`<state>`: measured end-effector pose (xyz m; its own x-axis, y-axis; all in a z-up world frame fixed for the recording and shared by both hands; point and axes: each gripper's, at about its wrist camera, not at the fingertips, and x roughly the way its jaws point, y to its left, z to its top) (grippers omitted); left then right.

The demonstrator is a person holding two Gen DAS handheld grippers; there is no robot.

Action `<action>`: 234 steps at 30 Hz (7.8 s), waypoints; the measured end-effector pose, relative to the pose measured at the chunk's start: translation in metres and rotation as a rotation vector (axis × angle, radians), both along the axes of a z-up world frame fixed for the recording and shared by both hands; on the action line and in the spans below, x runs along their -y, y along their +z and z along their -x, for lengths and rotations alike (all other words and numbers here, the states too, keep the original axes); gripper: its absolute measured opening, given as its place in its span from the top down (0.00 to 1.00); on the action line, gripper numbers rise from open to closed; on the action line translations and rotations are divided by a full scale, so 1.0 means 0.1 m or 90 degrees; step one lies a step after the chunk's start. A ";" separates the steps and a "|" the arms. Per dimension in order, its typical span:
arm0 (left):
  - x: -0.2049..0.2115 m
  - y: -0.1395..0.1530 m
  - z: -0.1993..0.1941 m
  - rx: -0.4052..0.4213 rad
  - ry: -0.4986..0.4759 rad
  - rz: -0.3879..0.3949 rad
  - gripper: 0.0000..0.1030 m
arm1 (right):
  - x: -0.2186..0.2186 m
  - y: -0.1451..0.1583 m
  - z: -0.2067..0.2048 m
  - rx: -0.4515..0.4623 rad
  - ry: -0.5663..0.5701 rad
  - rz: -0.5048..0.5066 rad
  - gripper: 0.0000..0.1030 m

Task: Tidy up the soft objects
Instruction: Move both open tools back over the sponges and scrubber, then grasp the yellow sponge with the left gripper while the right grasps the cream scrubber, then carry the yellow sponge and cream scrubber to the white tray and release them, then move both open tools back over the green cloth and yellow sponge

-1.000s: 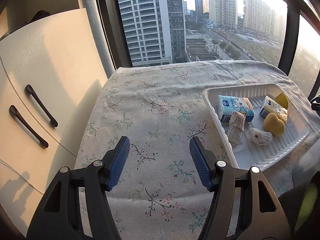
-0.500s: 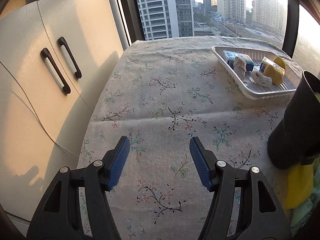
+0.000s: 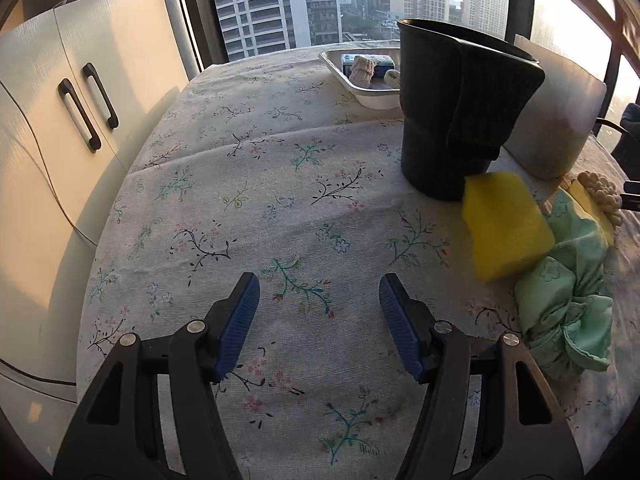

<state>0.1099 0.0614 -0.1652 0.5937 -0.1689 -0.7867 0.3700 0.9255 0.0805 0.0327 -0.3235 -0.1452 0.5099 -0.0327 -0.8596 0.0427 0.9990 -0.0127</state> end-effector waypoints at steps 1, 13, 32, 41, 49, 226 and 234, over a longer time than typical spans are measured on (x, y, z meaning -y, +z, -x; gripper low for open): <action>0.05 0.00 0.04 -0.003 -0.009 0.004 0.41 | -0.08 0.00 0.06 0.004 0.009 0.004 0.33; 0.62 0.07 0.32 -0.017 -0.110 0.036 0.41 | -0.66 -0.04 0.28 0.008 0.080 -0.019 0.33; 1.01 0.04 0.02 -0.080 -0.081 0.081 0.41 | -0.71 0.00 -0.10 0.041 0.060 -0.066 0.33; 0.99 -0.03 0.01 -0.071 -0.069 0.084 0.42 | -0.75 -0.11 -0.27 0.021 0.055 -0.072 0.45; 0.99 0.05 0.13 -0.040 -0.082 0.080 0.53 | -0.94 -0.09 -0.21 0.019 0.084 -0.001 0.68; -0.34 0.04 -0.45 0.021 0.043 -0.002 0.39 | 0.57 0.02 -0.49 -0.011 0.006 0.073 0.34; -0.12 -0.02 0.19 -0.008 -0.026 -0.007 0.39 | 0.28 -0.04 0.01 -0.015 0.017 0.040 0.34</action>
